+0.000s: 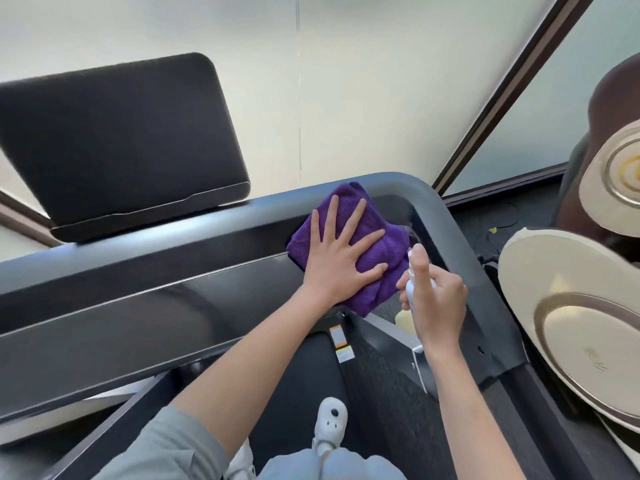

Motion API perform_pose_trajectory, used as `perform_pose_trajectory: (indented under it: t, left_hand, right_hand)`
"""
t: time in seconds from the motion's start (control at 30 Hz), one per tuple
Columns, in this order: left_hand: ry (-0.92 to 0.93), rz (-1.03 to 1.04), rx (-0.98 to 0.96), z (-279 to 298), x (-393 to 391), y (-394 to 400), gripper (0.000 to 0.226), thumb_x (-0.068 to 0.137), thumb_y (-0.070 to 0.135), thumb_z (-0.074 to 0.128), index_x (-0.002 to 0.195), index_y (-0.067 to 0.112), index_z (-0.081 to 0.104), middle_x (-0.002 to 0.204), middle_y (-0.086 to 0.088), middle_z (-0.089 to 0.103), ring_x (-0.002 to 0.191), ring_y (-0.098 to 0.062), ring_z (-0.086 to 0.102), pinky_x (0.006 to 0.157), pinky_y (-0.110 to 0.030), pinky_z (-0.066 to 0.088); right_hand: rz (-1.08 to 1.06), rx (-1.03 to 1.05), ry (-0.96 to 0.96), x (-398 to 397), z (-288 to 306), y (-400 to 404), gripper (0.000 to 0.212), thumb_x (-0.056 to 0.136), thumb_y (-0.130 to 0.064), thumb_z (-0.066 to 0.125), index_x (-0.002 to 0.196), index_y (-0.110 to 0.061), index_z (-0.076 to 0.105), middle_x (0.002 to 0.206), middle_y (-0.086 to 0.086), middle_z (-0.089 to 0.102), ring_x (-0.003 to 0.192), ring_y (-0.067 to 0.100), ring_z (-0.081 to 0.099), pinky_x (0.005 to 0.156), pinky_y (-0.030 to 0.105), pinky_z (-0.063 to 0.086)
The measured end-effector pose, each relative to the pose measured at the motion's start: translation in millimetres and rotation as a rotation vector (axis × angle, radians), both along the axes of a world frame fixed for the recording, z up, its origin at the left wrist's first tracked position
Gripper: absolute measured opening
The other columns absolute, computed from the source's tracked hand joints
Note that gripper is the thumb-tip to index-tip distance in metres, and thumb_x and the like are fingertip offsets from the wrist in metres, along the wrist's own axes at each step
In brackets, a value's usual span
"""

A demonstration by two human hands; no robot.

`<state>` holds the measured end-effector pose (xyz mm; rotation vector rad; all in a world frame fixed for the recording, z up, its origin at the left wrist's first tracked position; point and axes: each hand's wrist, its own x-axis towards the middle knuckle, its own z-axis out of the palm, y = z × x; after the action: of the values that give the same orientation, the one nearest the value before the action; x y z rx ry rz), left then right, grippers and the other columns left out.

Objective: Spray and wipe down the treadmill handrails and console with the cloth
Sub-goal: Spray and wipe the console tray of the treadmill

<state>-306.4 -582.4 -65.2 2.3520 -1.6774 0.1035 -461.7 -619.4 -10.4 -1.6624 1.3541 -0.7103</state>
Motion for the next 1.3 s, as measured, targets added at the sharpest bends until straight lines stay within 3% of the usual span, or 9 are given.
perform_pose_trajectory:
  t: [0.1,0.3,0.5,0.7,0.97,1.1,1.3]
  left_hand:
    - [0.012,0.061,-0.044,-1,19,36,0.058,0.087,0.069,0.039,0.139,0.044,0.048,0.164,0.001,0.009,0.149,-0.038,-0.009,0.116,-0.059,-0.010]
    - [0.060,0.216,-0.022,0,54,114,0.062,0.088,0.070,0.037,0.145,0.047,0.037,0.164,0.004,0.001,0.148,-0.034,-0.015,0.116,-0.058,-0.011]
    - [0.051,0.196,-0.004,2,97,191,0.063,0.088,0.072,0.033,0.146,0.047,0.034,0.164,0.004,0.003,0.149,-0.032,-0.015,0.117,-0.056,-0.012]
    - [0.071,0.277,-0.017,-1,128,265,0.062,0.087,0.072,0.034,0.145,0.049,0.033,0.164,0.006,0.002,0.150,-0.032,-0.011,0.117,-0.058,-0.007]
    - [0.093,0.301,-0.010,-2,170,354,0.064,0.087,0.074,0.034,0.146,0.049,0.033,0.164,0.007,0.000,0.149,-0.030,-0.013,0.118,-0.058,-0.007]
    - [0.105,0.320,-0.009,-3,186,388,0.064,0.087,0.073,0.034,0.146,0.049,0.032,0.164,0.008,0.000,0.150,-0.030,-0.013,0.117,-0.059,-0.004]
    - [0.094,0.419,-0.023,-3,176,383,0.068,0.085,0.075,0.033,0.147,0.048,0.031,0.164,0.002,0.003,0.148,-0.036,-0.014,0.117,-0.058,-0.008]
  right_hand:
    - [0.061,-0.009,-0.008,24,5,12,0.076,0.079,-0.083,0.031,0.051,-0.018,0.061,0.044,-0.001,0.057,0.057,0.023,0.060,0.075,0.042,0.052]
    - [0.168,-0.029,-0.027,72,11,56,0.076,0.079,-0.083,0.031,0.050,-0.019,0.059,0.042,-0.002,0.056,0.051,0.019,0.056,0.070,0.040,0.049]
    - [0.252,-0.012,-0.038,117,16,113,0.075,0.078,-0.083,0.032,0.048,-0.019,0.059,0.043,0.000,0.057,0.053,0.027,0.058,0.074,0.046,0.054]
    - [0.293,-0.024,-0.037,155,18,173,0.071,0.077,-0.083,0.031,0.045,-0.025,0.057,0.043,-0.005,0.057,0.053,0.020,0.059,0.073,0.038,0.050]
    - [0.303,0.001,-0.027,190,14,234,0.071,0.078,-0.082,0.033,0.048,-0.024,0.061,0.043,-0.002,0.057,0.053,0.025,0.060,0.074,0.045,0.054]
    - [0.303,0.003,-0.008,197,13,258,0.071,0.077,-0.083,0.033,0.052,-0.023,0.062,0.042,-0.002,0.056,0.050,0.023,0.058,0.074,0.045,0.055]
    - [0.239,-0.060,-0.002,199,21,258,0.075,0.074,-0.083,0.030,0.046,-0.019,0.057,0.042,-0.003,0.057,0.052,0.021,0.059,0.066,0.034,0.046]
